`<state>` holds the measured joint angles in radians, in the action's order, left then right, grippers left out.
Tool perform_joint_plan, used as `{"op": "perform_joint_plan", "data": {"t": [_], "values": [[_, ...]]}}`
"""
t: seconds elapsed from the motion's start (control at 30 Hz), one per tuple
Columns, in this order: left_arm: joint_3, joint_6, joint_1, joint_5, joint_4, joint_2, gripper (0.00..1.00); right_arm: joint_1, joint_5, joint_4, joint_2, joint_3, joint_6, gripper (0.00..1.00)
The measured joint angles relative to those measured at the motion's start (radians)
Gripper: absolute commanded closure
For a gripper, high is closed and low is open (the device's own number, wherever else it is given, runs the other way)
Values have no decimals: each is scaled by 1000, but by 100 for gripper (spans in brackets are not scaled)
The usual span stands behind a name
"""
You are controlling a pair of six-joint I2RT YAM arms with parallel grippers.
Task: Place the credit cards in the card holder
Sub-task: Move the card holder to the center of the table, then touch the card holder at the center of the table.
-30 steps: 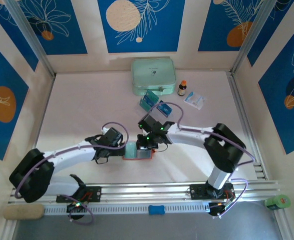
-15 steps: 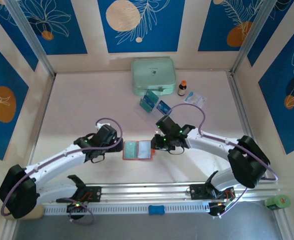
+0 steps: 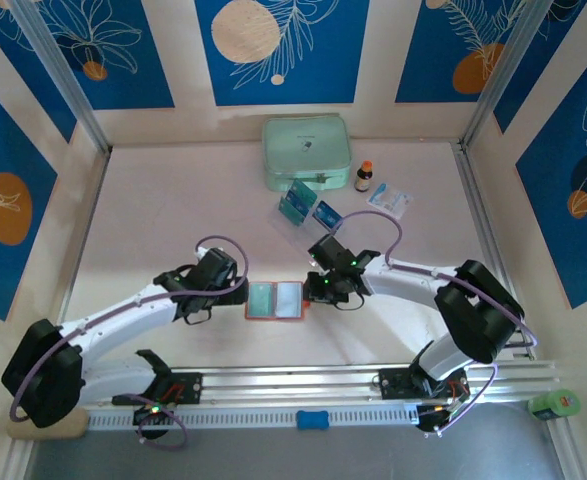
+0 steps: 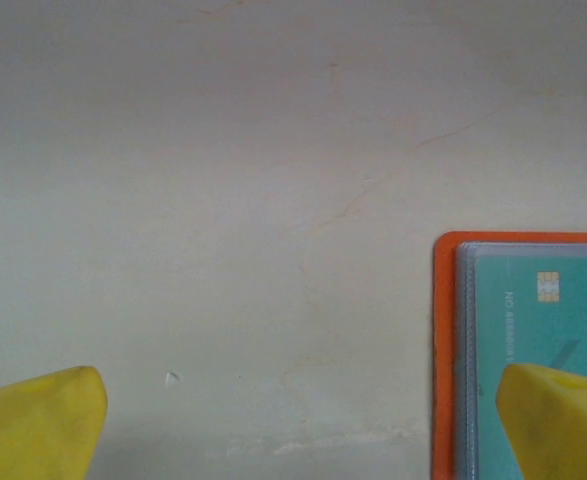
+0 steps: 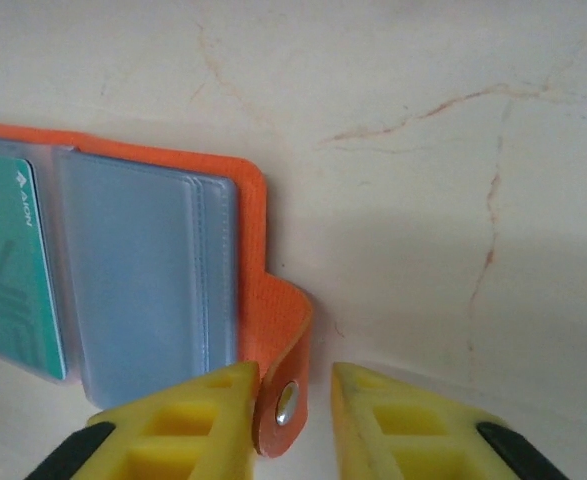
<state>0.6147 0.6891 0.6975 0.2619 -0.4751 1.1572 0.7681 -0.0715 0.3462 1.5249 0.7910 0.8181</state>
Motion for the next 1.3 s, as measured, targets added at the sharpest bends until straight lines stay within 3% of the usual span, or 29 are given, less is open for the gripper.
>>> {"op": "perform_joint_plan", "data": {"t": [0.13,0.3,0.47,0.67,0.93,1.3], "values": [[0,-10,0,-23,19,24,0,-21,0,-4,2,-1,-8,97],[0,-11,0,-51,43,43,0,-55,0,-18,-11,-21,-11,99],[4,-14,0,-68,58,56,0,-77,2,-16,-35,-40,-23,80],[8,-14,0,-79,72,65,0,-74,11,-12,-120,-42,-21,81],[7,-14,0,-78,62,89,0,1,26,-16,-136,-31,6,99],[-3,-14,0,-78,47,169,0,122,37,-42,85,121,5,100]]}}
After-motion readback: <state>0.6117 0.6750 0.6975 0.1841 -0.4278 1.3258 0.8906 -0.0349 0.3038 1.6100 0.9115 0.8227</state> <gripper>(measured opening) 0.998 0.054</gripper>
